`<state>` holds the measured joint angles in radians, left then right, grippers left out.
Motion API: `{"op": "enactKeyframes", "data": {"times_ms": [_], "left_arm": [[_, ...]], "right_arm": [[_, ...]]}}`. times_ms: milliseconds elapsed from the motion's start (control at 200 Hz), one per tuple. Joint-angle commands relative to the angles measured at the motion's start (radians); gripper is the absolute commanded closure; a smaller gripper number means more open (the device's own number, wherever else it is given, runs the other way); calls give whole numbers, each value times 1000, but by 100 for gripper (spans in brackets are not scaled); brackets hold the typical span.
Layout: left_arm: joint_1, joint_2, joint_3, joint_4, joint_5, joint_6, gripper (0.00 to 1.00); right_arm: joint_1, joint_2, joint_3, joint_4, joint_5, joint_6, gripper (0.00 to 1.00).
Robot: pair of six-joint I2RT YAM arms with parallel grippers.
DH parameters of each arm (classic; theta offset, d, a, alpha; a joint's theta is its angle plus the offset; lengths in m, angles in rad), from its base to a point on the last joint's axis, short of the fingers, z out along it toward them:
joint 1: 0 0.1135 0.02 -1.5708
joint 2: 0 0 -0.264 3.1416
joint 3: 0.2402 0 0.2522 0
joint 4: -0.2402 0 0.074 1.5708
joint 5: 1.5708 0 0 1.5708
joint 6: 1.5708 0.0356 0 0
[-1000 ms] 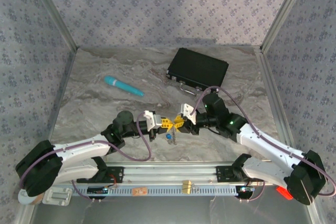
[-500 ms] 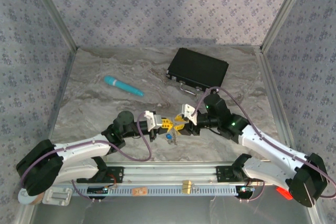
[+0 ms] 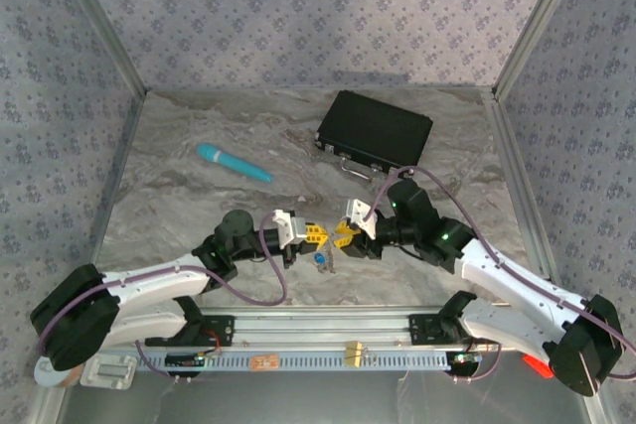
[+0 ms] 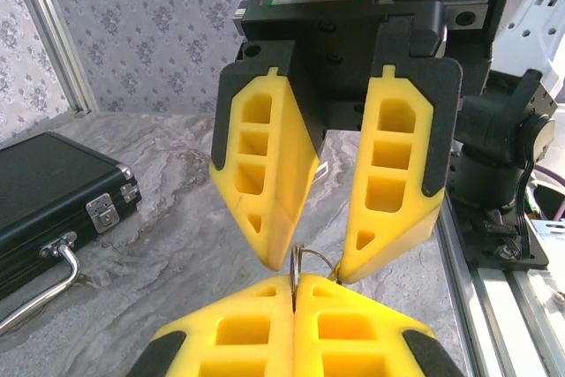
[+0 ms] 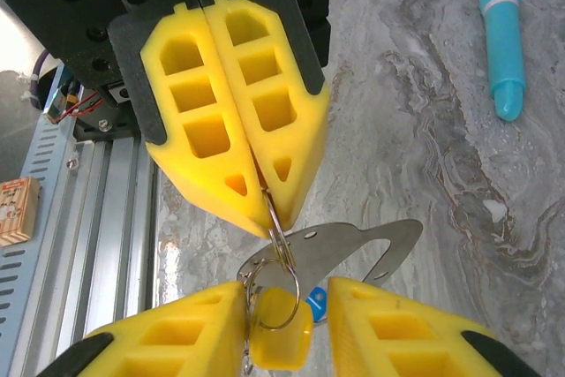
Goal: Put the keys on the keyring
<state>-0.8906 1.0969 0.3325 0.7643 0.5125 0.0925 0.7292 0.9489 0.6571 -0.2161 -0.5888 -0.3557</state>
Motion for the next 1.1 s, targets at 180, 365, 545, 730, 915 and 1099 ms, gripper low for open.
{"op": "enactKeyframes", "data": {"times_ms": [180,365,545,730,915,1099], "left_arm": [[-8,-5,30,73,29,0,100],[-8,-6,34,74,29,1,100],[-8,-7,36,75,31,0,100],[-8,-6,34,74,31,2,100],[-9,-14,28,57,26,7,100],[-10,-6,29,63,30,9,100]], "right_arm": [[8,20,4,-34,-6,6,79],[19,59,19,-28,-15,1,86],[32,91,36,-10,-22,-5,90],[44,118,48,-7,-18,-11,85],[33,35,11,10,29,-9,69],[29,-10,-8,16,42,-7,67]]}}
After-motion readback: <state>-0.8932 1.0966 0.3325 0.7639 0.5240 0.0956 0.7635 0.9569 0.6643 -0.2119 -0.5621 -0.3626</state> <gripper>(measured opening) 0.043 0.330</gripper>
